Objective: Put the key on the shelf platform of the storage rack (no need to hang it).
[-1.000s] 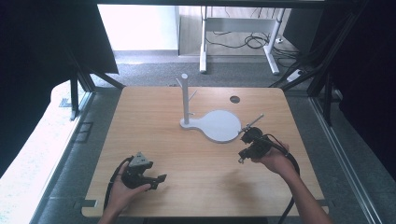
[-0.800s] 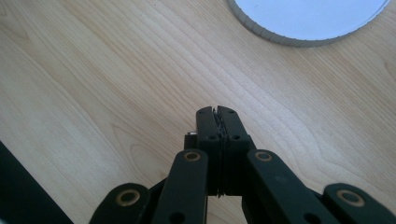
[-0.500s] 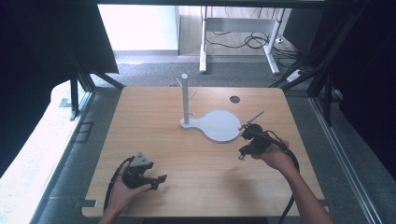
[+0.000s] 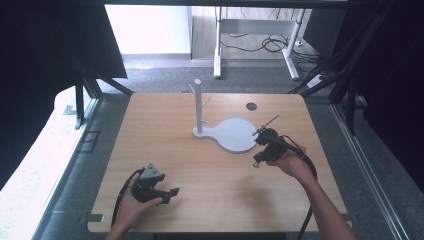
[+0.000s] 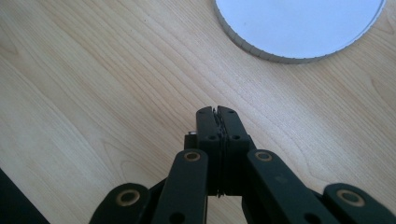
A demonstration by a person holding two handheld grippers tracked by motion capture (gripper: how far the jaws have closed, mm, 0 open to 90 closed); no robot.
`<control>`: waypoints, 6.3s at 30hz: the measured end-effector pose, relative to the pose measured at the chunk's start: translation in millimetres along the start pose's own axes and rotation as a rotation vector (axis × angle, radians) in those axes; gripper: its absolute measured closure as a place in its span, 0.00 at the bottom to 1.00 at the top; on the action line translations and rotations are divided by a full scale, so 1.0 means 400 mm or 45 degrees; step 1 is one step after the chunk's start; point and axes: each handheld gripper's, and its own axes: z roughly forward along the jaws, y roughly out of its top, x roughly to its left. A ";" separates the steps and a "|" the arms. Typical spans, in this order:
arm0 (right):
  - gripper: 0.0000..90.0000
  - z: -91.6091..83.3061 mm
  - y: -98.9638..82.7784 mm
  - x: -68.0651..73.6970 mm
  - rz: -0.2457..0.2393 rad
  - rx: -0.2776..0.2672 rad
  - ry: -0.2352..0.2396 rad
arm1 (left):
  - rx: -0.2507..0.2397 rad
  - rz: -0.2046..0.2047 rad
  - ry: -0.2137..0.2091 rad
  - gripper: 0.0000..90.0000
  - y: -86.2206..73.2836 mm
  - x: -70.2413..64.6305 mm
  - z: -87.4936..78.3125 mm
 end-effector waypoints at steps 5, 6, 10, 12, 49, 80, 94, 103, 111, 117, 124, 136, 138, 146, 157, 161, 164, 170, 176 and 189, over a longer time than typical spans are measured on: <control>1.00 0.003 0.007 -0.003 -0.001 -0.004 0.005 | -0.001 -0.002 -0.002 0.25 0.000 -0.001 0.000; 1.00 0.002 0.009 -0.003 0.000 -0.004 0.002 | -0.001 -0.001 -0.002 0.25 0.000 -0.001 0.000; 1.00 -0.002 0.017 -0.005 0.003 -0.006 0.000 | -0.001 -0.005 -0.003 0.25 0.000 -0.002 0.002; 1.00 -0.004 0.021 -0.007 0.008 -0.010 0.002 | 0.001 -0.004 -0.003 0.24 0.000 -0.003 0.003; 1.00 0.008 0.110 -0.034 0.013 -0.003 0.023 | 0.016 0.003 -0.010 0.24 -0.001 0.001 0.003; 1.00 0.034 0.186 -0.055 0.009 -0.003 0.026 | 0.021 0.004 -0.011 0.24 -0.001 0.002 0.002; 1.00 0.050 0.208 -0.085 0.051 -0.006 0.026 | 0.001 0.010 -0.021 0.24 0.004 -0.005 -0.005; 1.00 0.066 0.223 -0.103 0.066 0.008 0.027 | 0.003 0.003 -0.019 0.24 0.003 -0.007 0.000; 1.00 0.085 0.250 -0.109 0.063 0.009 0.021 | 0.005 -0.003 -0.021 0.24 0.002 -0.008 0.001; 1.00 0.107 0.269 -0.116 0.075 0.013 0.030 | 0.008 0.008 -0.020 0.24 0.002 -0.005 0.000; 1.00 0.135 0.283 -0.132 0.085 0.020 0.036 | 0.011 0.009 -0.022 0.24 0.002 -0.005 0.002; 1.00 0.159 0.303 -0.157 0.123 0.006 0.041 | 0.013 0.008 -0.024 0.24 0.002 -0.007 0.004; 1.00 0.167 0.306 -0.161 0.126 0.013 0.035 | 0.015 0.010 -0.026 0.24 0.002 -0.007 0.004; 1.00 0.197 0.304 -0.176 0.159 -0.005 0.029 | 0.011 0.006 -0.028 0.24 0.002 -0.006 0.004; 0.99 0.230 0.287 -0.191 0.191 -0.025 0.043 | 0.027 0.015 -0.024 0.24 0.001 -0.007 0.010; 0.99 0.248 0.280 -0.196 0.201 -0.015 0.049 | 0.026 0.016 -0.024 0.24 0.001 -0.007 0.010; 0.99 0.257 0.274 -0.201 0.213 -0.016 0.055 | 0.026 0.017 -0.024 0.24 0.001 -0.007 0.010; 0.98 0.261 0.272 -0.200 0.224 -0.039 0.062 | 0.036 0.019 -0.026 0.24 0.000 -0.009 0.013; 0.87 0.259 0.268 -0.199 0.198 -0.055 0.056 | 0.038 0.020 -0.029 0.24 0.000 -0.009 0.014; 0.63 0.206 0.235 -0.197 0.172 -0.187 0.009 | 0.053 0.029 -0.031 0.24 0.000 -0.013 0.021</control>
